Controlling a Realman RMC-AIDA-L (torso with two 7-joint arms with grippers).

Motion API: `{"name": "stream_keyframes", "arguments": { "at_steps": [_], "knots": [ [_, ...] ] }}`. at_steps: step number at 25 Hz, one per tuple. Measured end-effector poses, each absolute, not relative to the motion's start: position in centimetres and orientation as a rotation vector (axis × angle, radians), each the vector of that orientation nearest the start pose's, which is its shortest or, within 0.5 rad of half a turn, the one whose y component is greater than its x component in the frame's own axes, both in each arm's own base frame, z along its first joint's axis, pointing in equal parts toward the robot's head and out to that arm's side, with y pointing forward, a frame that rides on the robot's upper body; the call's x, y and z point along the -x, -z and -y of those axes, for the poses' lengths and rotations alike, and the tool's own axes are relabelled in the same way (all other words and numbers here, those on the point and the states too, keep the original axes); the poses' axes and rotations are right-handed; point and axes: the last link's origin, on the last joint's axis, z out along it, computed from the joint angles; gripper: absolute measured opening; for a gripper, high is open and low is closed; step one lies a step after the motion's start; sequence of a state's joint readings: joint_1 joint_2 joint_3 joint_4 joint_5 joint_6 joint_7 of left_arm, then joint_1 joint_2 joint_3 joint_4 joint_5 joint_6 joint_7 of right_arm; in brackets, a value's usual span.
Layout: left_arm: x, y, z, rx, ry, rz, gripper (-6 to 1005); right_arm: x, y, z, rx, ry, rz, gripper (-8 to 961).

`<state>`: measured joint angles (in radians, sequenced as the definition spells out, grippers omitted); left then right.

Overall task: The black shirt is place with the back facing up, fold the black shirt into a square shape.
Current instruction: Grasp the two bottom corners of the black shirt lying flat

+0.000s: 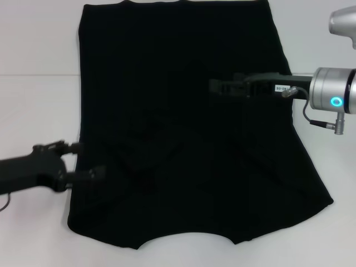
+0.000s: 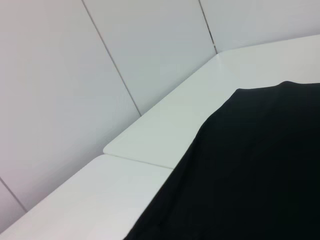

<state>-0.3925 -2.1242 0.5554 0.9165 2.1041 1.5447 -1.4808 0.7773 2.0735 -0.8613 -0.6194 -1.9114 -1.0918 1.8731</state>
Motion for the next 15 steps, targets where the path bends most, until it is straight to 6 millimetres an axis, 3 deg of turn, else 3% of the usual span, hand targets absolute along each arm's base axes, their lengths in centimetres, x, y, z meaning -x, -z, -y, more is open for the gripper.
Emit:
{"name": "stream_keyframes", "arguments": {
  "at_steps": [8,15],
  "knots": [
    [31.5,-3.9,-30.0,2.583,0.299,0.576,908,-17.9,1.5,-43.8,2.444,-0.674,-0.996,931],
    [30.4,-2.6,-30.4,2.684,0.162,0.394,909,-17.9,1.5,-43.9,2.431,-0.678,-1.005,930]
  ]
}}
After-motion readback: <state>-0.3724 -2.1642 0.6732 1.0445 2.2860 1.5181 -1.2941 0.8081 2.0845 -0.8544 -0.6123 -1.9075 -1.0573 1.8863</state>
